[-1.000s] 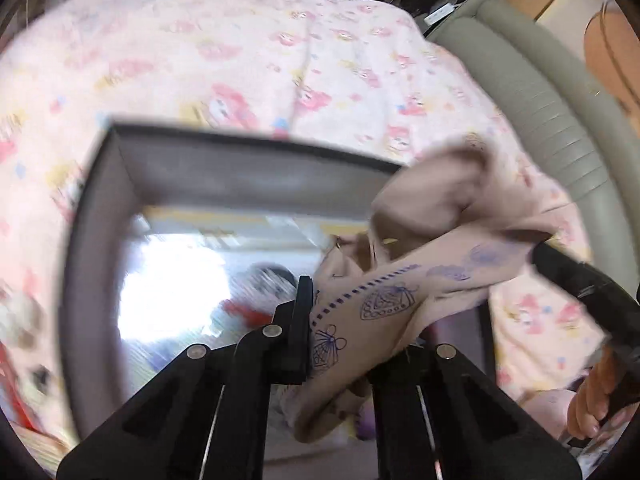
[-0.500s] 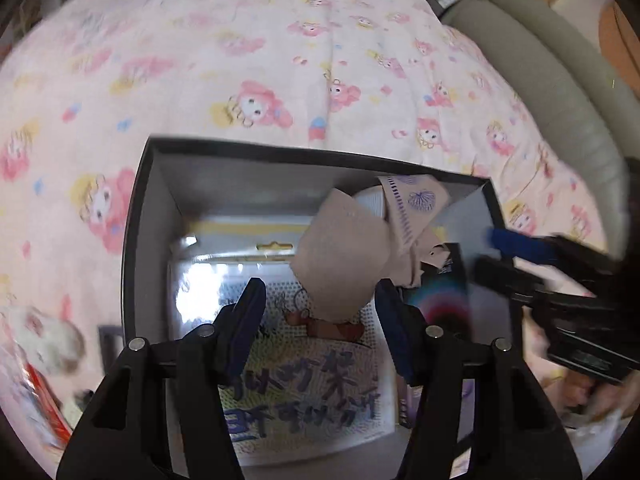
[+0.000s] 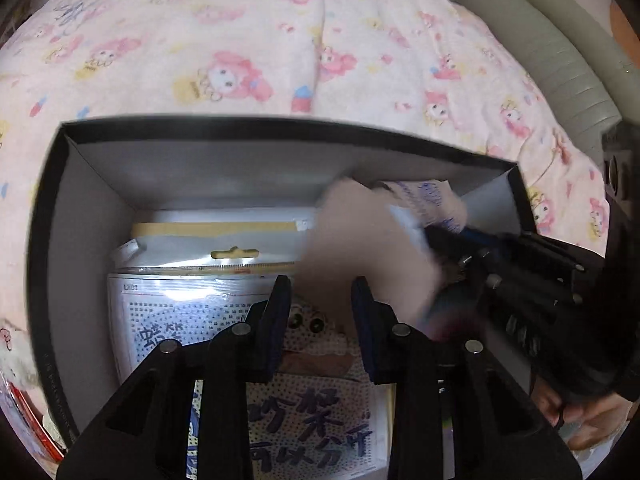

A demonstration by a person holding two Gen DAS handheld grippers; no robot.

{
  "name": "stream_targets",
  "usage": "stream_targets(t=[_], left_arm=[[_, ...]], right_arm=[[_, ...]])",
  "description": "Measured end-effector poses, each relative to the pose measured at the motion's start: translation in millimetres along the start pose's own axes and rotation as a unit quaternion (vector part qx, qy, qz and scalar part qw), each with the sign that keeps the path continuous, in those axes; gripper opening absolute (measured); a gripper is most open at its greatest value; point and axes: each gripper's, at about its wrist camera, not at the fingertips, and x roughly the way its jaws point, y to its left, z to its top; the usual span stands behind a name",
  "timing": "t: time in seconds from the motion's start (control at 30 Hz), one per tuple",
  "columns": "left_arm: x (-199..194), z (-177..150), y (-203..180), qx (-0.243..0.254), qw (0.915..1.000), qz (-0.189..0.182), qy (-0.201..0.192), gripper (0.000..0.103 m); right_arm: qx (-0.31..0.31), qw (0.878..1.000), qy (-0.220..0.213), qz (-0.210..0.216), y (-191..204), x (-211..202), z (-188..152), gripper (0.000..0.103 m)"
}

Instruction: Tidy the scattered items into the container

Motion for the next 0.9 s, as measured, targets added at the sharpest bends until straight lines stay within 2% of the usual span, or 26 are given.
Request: stream_targets(t=[0.03,0.1,0.13,0.17,0.27,0.3,0.37,0.43,0.5,0.57,0.63,0.7,0.73,0.8,0.9], left_arm=[[-3,-1,1,-0.003,1.0000,0.005,-0.008,0.031],[-6,-2,4,-0.015,0.9996,0.009,-0.021,0.031],[-7,-2,6,-0.029,0.9991,0.009,-0.031,0.022],[-9,-2,8,-0.039,0.9983,0.011,-0.041,0.008],[-7,1,-3,-0.029,0.9986,-0.010,-0.044,0.006],[-2,3,-8,-0.024,0.9989,-0.016,-0.037,0.006],[11,7,-15,-0.019,0.9996,-0.005,-0.019,0.006],[30,9,-17,-0.025,0.9997,0.004,0.004,0.006],[38,11,-17,-0.033,0.9993,-0.011,0.017,0.006],[39,15,-22,-0.025,0.9988,-0.035,0.024,0.004],[42,16,-24,-0.026,0.9965,-0.073,0.032,0.004],[39,13,-23,-0.027,0.9963,-0.078,0.021,0.004],[35,11,-23,-0.023,0.9969,-0.074,0.011,0.004],[29,11,-23,-0.018,0.9970,-0.075,0.001,0.005],[36,12,-21,-0.020,0.9975,-0.067,0.015,0.005]], right_arm=[[0.003,1.000,-0.005,-0.012,-4,-5,-2,0.003],[0.016,1.000,-0.003,-0.001,-11,-17,-5,0.006],[0.023,1.000,-0.009,0.004,-13,-25,-7,0.006],[0.023,0.999,-0.022,0.011,-13,-32,-7,0.007],[-0.013,0.997,-0.073,0.031,1,-50,-6,0.007],[-0.022,0.996,-0.071,0.041,5,-49,-5,0.007],[-0.018,0.997,-0.024,0.064,8,-32,-5,0.007],[-0.005,0.998,0.012,0.061,5,-13,-7,0.007],[0.002,0.998,0.033,0.049,-2,1,-10,0.006],[0.006,0.999,0.035,0.038,-7,4,-11,0.003],[-0.008,1.000,0.023,0.006,-2,1,-10,0.003],[-0.028,0.999,0.007,-0.025,4,-2,-12,0.003],[-0.029,0.999,0.002,-0.022,4,-3,-13,0.004],[-0.019,1.000,0.001,0.012,2,-6,-14,0.006],[0.007,0.998,0.031,0.048,-1,1,-14,0.006]])
